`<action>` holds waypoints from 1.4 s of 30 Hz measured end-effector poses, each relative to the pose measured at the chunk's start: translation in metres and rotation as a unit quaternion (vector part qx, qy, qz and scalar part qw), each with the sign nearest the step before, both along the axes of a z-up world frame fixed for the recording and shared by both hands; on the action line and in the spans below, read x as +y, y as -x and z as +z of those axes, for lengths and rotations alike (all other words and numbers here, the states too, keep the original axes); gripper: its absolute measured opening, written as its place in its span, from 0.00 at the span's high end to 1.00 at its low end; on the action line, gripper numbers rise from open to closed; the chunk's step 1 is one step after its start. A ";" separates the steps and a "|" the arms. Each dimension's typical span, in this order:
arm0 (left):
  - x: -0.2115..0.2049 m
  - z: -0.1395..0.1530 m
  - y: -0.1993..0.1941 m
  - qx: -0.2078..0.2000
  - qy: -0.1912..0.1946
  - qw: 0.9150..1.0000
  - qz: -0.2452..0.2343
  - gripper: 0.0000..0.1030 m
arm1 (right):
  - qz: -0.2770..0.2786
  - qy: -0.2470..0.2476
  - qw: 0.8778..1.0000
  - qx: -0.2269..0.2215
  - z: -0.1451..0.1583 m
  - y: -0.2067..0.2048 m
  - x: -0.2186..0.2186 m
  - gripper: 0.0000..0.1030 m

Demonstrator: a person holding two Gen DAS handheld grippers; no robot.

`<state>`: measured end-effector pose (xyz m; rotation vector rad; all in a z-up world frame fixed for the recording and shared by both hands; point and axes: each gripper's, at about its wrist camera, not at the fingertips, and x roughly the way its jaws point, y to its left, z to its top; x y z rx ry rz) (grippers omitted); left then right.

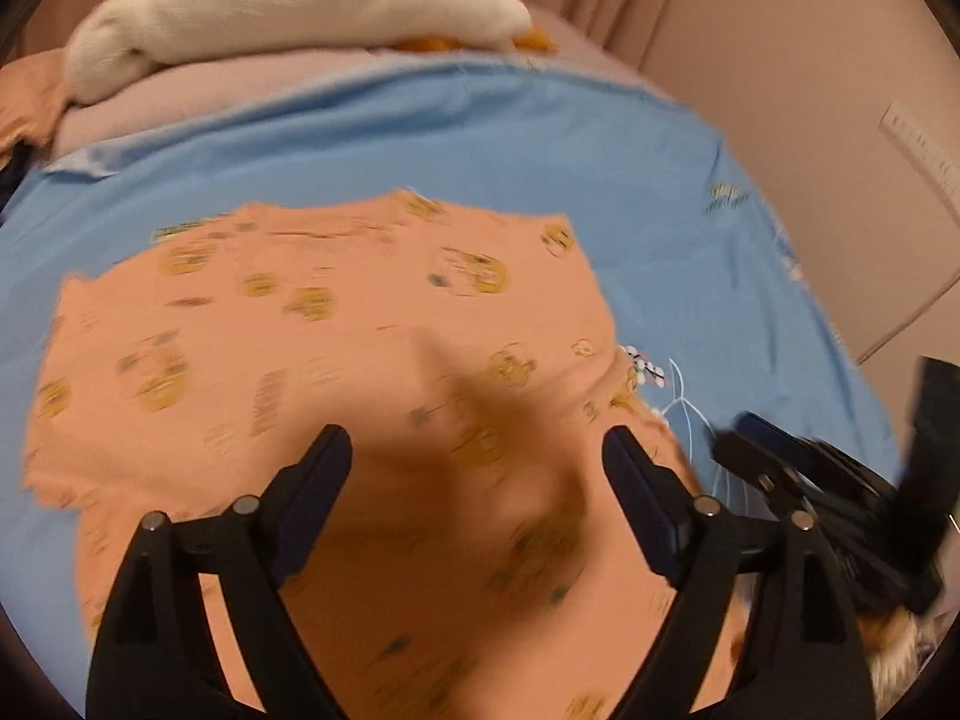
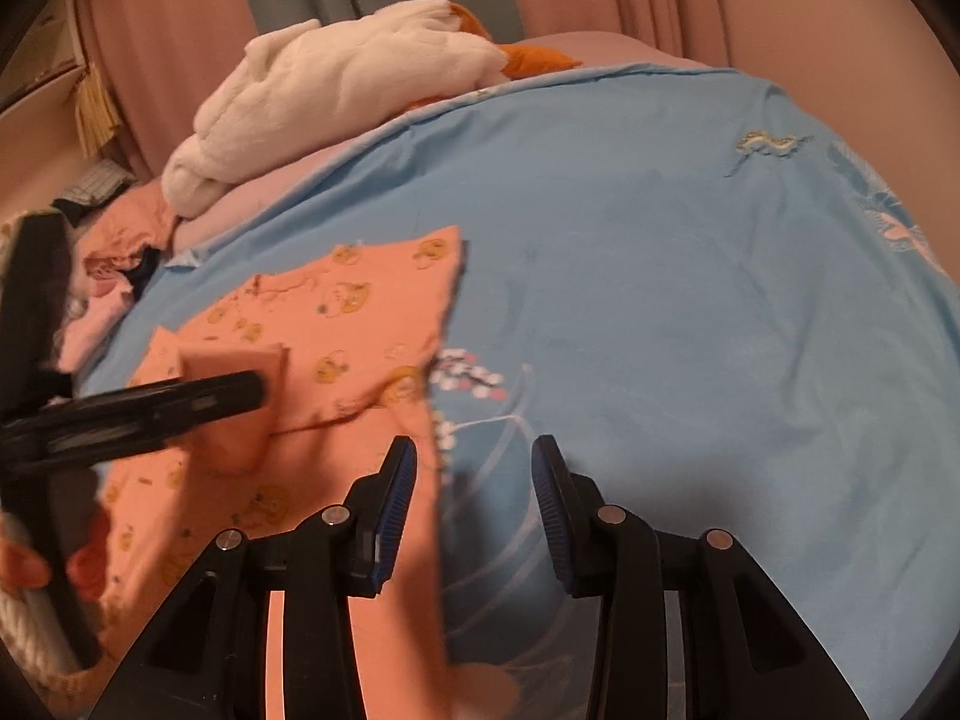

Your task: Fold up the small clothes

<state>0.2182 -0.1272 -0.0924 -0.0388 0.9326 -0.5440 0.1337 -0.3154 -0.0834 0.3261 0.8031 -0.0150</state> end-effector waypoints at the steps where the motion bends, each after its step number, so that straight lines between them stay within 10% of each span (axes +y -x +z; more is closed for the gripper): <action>1: 0.009 0.006 0.003 -0.003 0.003 1.000 0.011 0.14 | 0.011 -0.006 1.000 -0.003 0.001 -0.003 0.006 0.62; 7: 0.102 -0.001 0.017 -0.004 -0.010 0.993 0.118 0.14 | 0.092 -0.009 0.996 -0.014 0.013 -0.023 0.051 0.62; 12: 0.140 -0.015 0.025 0.027 0.006 0.987 0.159 0.14 | 0.054 -0.032 0.997 0.045 0.000 -0.049 0.051 0.62; 25: 0.161 -0.027 0.029 0.051 0.026 0.984 0.169 0.14 | 0.058 -0.040 0.995 0.069 -0.021 -0.067 0.064 0.63; 28: 0.163 -0.031 0.028 0.057 0.028 0.983 0.171 0.14 | 0.073 -0.012 0.995 0.062 -0.018 -0.067 0.071 0.93; 36: 0.164 -0.028 0.020 0.051 0.026 0.984 0.170 0.14 | 0.060 0.093 0.994 0.008 0.025 -0.074 0.060 0.95; 42: 0.153 -0.028 0.004 0.049 0.019 0.985 0.167 0.14 | 0.049 0.095 0.992 0.063 0.001 -0.101 0.028 0.95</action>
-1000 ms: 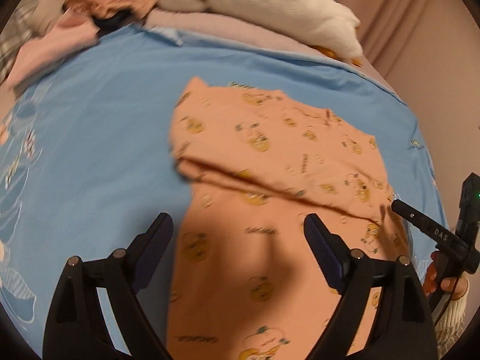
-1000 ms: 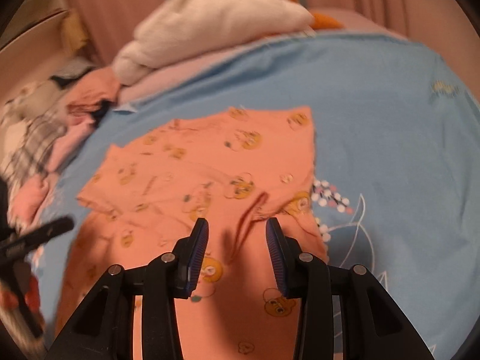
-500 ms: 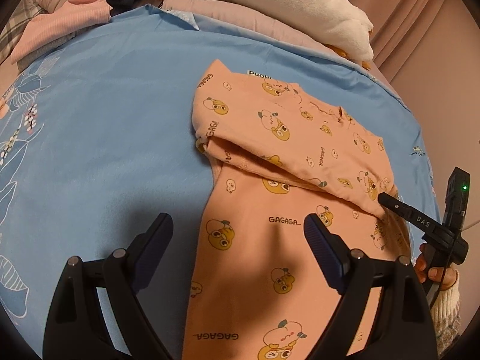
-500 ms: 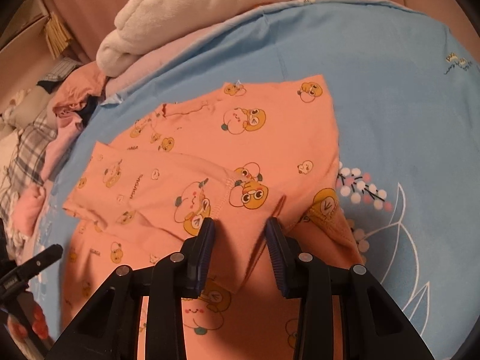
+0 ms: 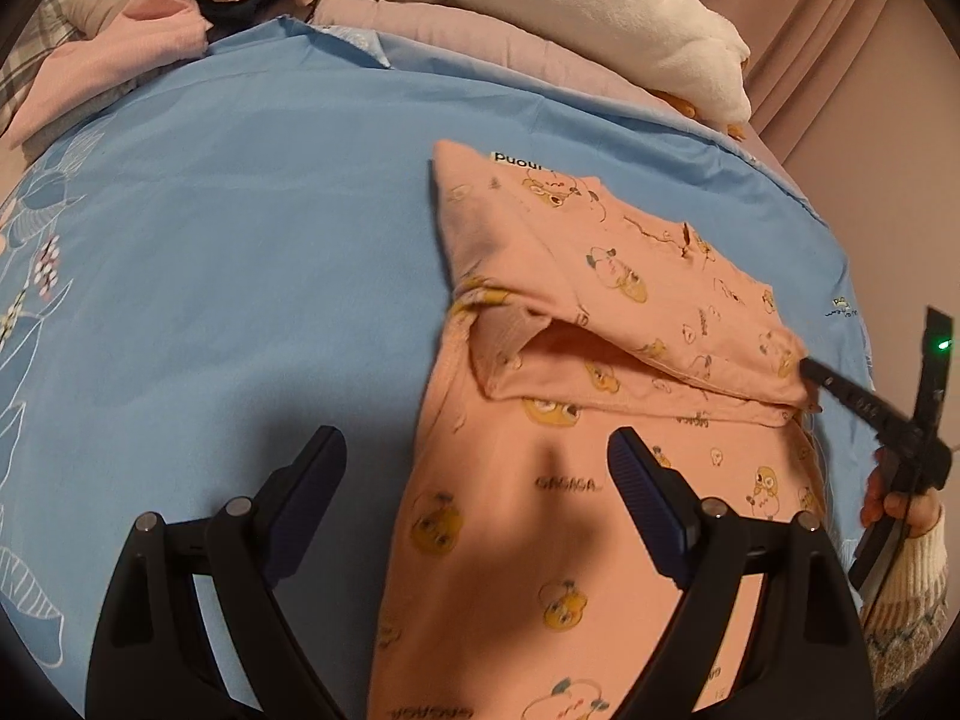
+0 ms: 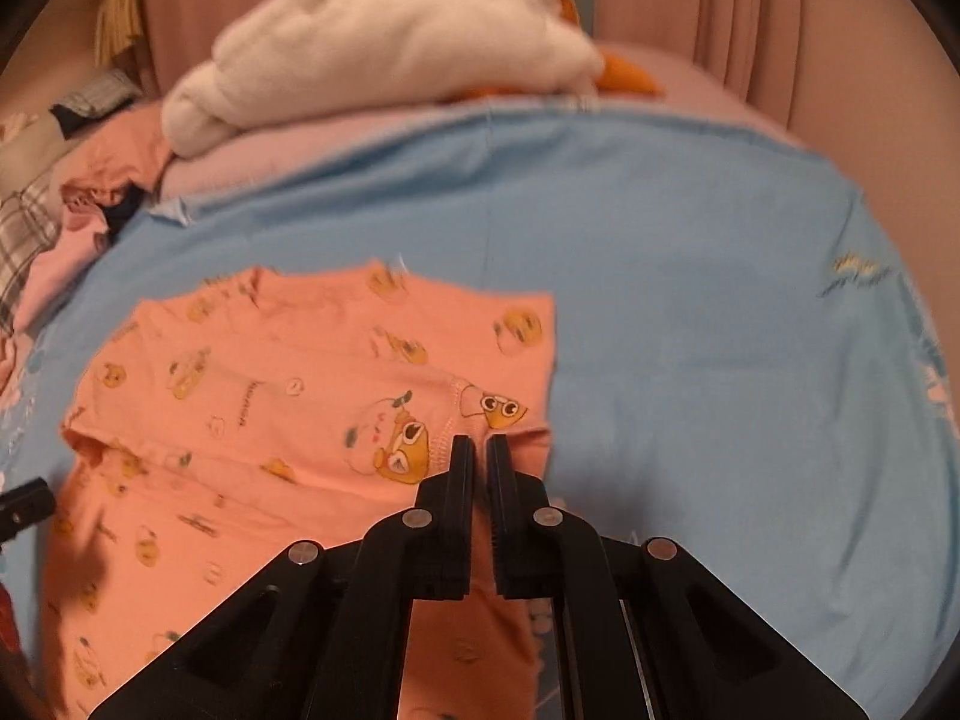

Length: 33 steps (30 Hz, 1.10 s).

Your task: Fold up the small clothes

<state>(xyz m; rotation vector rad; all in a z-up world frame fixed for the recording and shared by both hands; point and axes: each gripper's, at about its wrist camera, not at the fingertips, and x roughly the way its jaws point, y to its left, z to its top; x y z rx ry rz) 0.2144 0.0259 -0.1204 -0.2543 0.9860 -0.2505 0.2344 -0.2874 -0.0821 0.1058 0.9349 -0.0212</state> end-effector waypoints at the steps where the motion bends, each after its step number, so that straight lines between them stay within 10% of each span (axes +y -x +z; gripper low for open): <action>1: -0.003 0.001 -0.004 -0.001 -0.003 1.000 -0.003 0.14 | 0.000 -0.010 1.000 0.014 -0.009 -0.004 -0.003 0.95; 10: -0.045 0.034 -0.064 -0.046 0.014 0.998 -0.040 0.20 | -0.013 -0.028 0.998 -0.048 0.012 0.004 -0.006 0.70; 14: -0.059 0.015 -0.092 0.004 0.036 0.997 -0.064 0.55 | 0.021 -0.018 0.999 -0.034 0.001 -0.013 0.012 0.70; 18: -0.051 -0.022 -0.087 0.045 -0.059 0.995 -0.064 0.89 | 0.038 -0.004 0.999 -0.022 -0.005 -0.012 0.020 0.70; 33: -0.023 -0.015 -0.060 0.010 -0.029 0.998 -0.050 0.90 | 0.047 0.003 0.999 -0.020 -0.008 0.012 0.019 0.70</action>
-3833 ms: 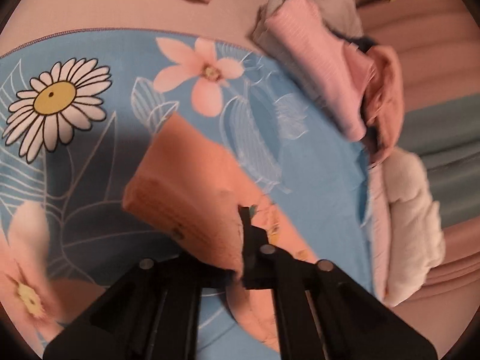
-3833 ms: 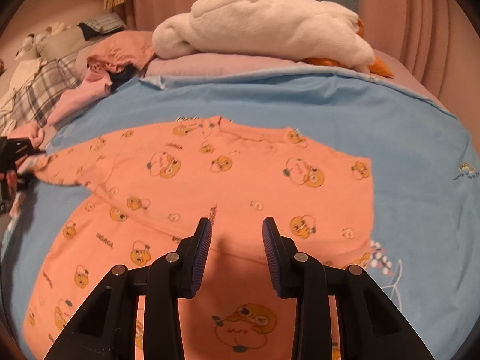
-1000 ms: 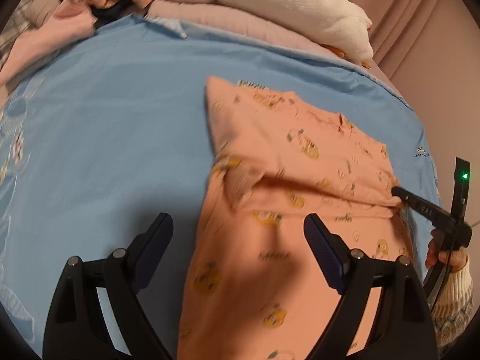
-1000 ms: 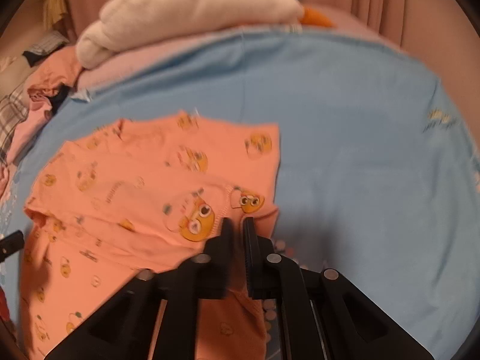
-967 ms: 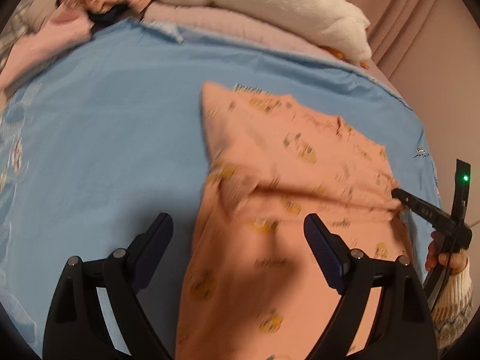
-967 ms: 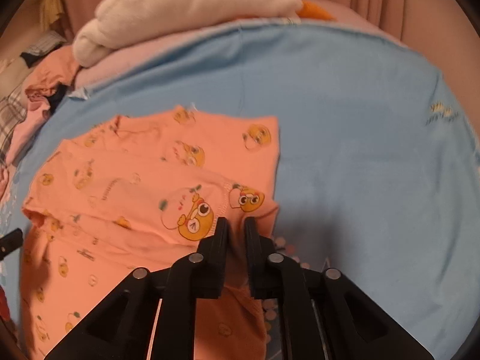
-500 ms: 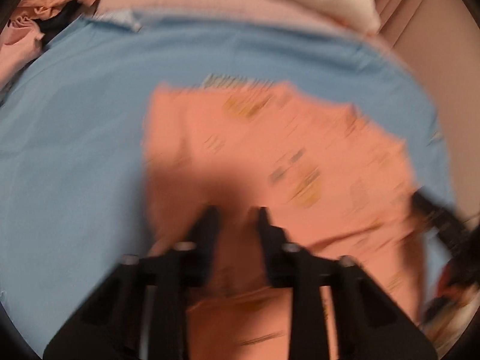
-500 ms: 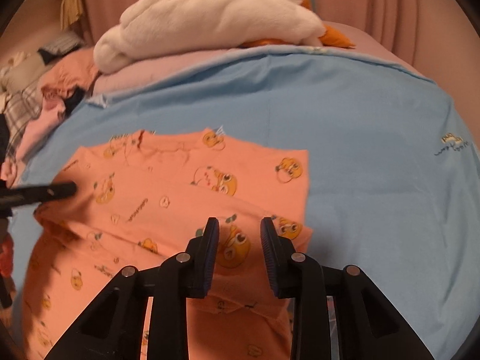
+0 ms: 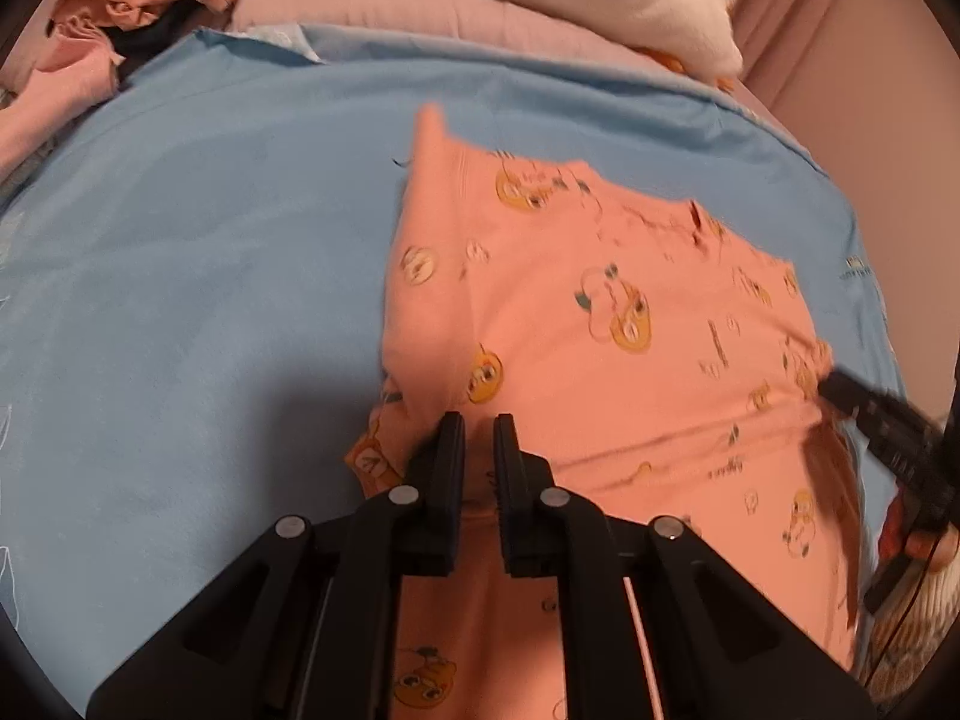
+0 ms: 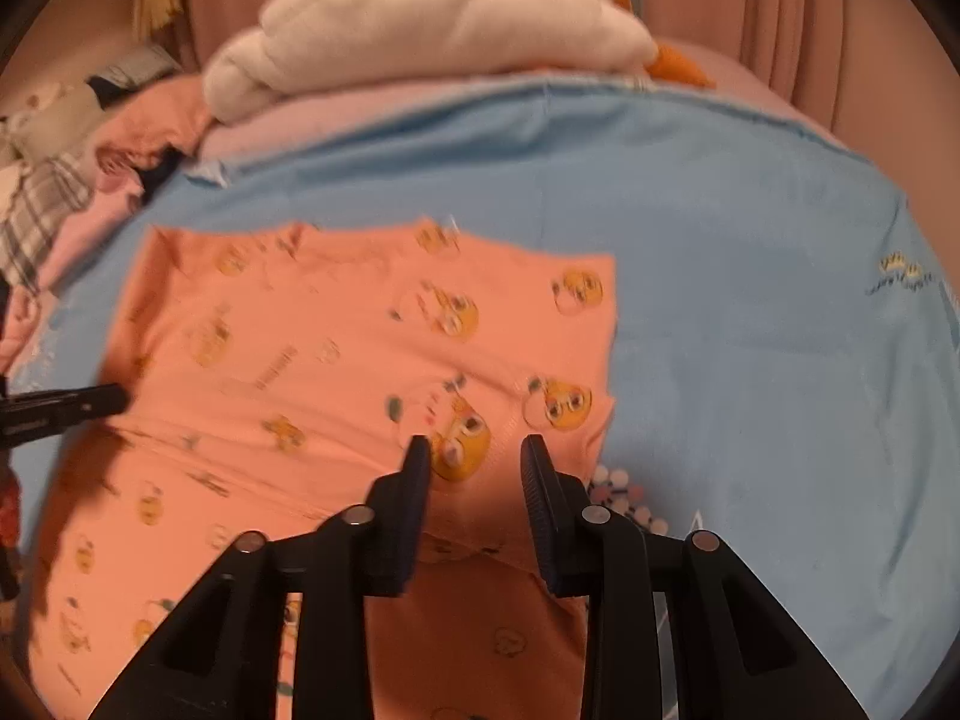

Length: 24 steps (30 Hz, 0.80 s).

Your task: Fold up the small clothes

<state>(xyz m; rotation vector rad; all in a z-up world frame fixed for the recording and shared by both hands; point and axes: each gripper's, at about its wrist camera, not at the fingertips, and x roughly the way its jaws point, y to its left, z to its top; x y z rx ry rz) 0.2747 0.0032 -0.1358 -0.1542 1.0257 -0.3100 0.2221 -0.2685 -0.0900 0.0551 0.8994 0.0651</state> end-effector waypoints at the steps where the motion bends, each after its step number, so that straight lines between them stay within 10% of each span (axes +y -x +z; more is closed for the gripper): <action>1: 0.003 -0.001 -0.004 0.003 0.010 1.000 0.010 0.89 | -0.002 0.006 1.000 0.014 -0.007 -0.003 0.000 0.70; 15: 0.014 -0.003 0.001 0.015 0.012 1.000 0.014 0.94 | 0.007 0.001 1.000 0.023 -0.018 0.001 -0.001 0.69; 17: 0.017 0.008 0.009 0.016 0.023 0.999 0.018 0.80 | -0.004 -0.017 1.000 0.020 -0.005 0.007 -0.003 0.68; 20: 0.029 0.031 0.038 -0.009 0.013 0.999 0.038 0.27 | -0.006 -0.022 1.000 -0.003 0.017 0.033 -0.007 0.62; 24: 0.061 0.046 0.094 -0.025 0.036 0.998 0.052 0.24 | -0.006 -0.048 0.999 -0.008 0.027 0.087 -0.019 0.51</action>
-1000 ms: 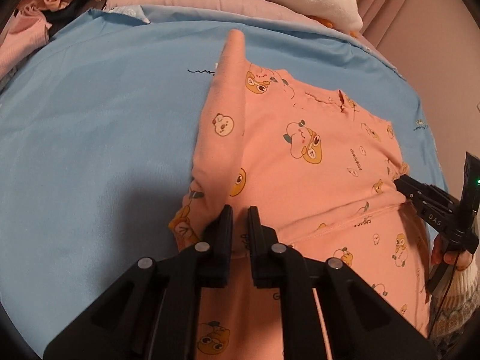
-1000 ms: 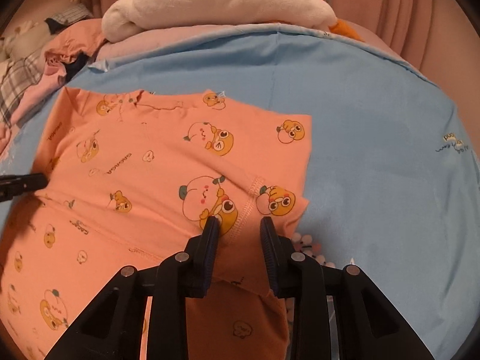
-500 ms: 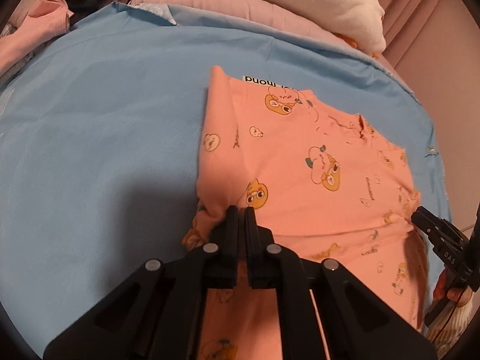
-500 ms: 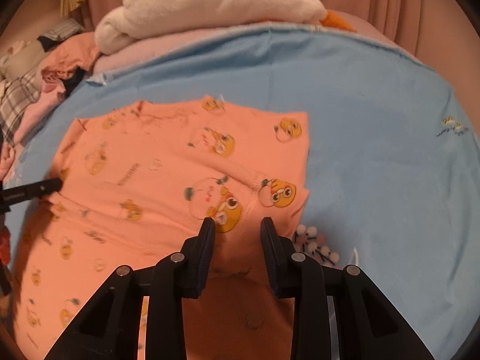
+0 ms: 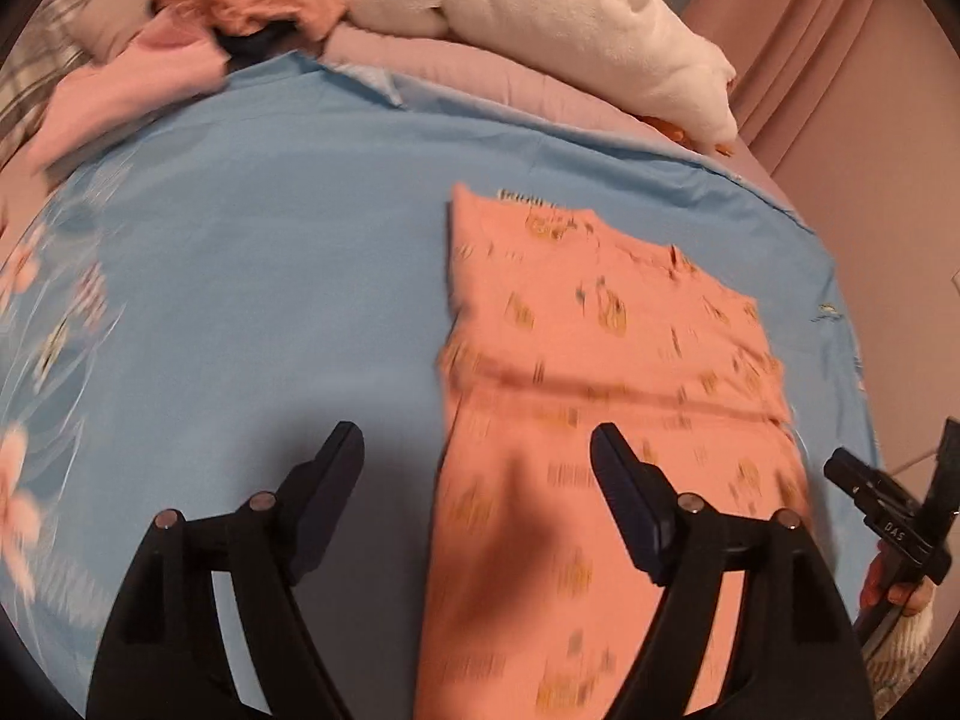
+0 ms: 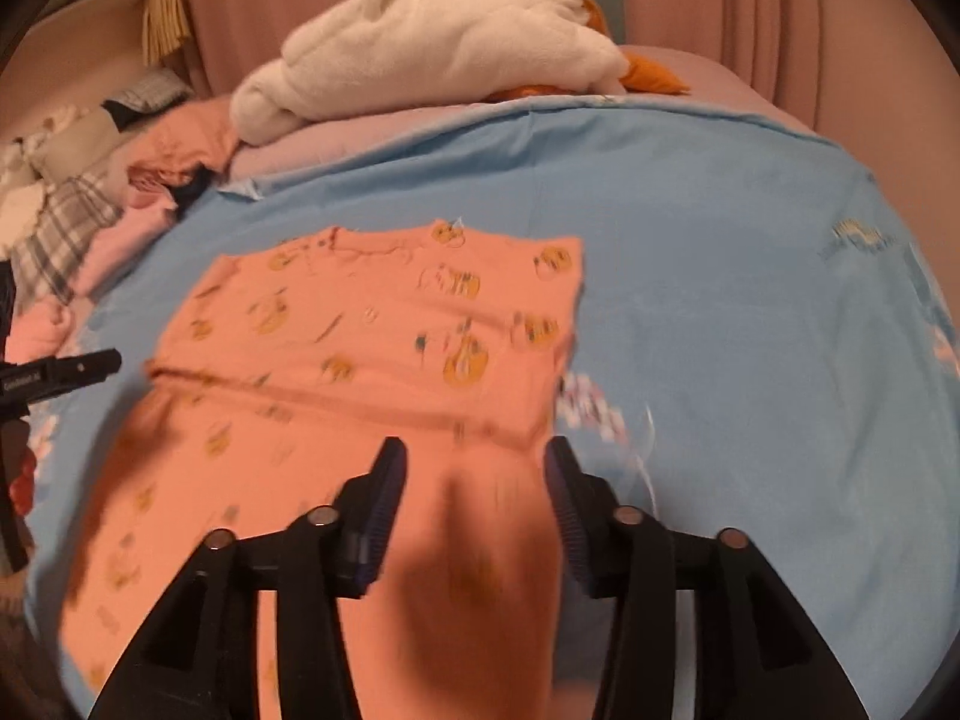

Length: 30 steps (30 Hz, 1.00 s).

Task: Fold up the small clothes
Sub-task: 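Grasp the shirt hem with the left tool while the right tool grips the hem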

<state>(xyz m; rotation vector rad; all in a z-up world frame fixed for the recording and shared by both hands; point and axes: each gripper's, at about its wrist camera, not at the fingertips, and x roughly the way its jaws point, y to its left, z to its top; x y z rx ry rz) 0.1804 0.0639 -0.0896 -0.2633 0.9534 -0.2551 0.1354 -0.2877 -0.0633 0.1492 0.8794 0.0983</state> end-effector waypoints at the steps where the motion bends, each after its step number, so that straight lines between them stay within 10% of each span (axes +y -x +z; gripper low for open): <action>1: 0.006 -0.001 0.011 0.005 0.005 1.000 0.002 0.24 | -0.001 -0.005 1.000 0.003 -0.001 0.011 -0.002 0.51; 12: 0.028 -0.045 0.122 0.080 0.070 0.994 0.019 0.24 | -0.059 -0.102 0.991 0.066 -0.031 0.103 -0.039 0.51; 30: -0.005 -0.051 0.153 0.094 0.136 0.985 -0.051 0.36 | 0.002 -0.228 0.968 0.101 -0.059 0.145 -0.029 0.51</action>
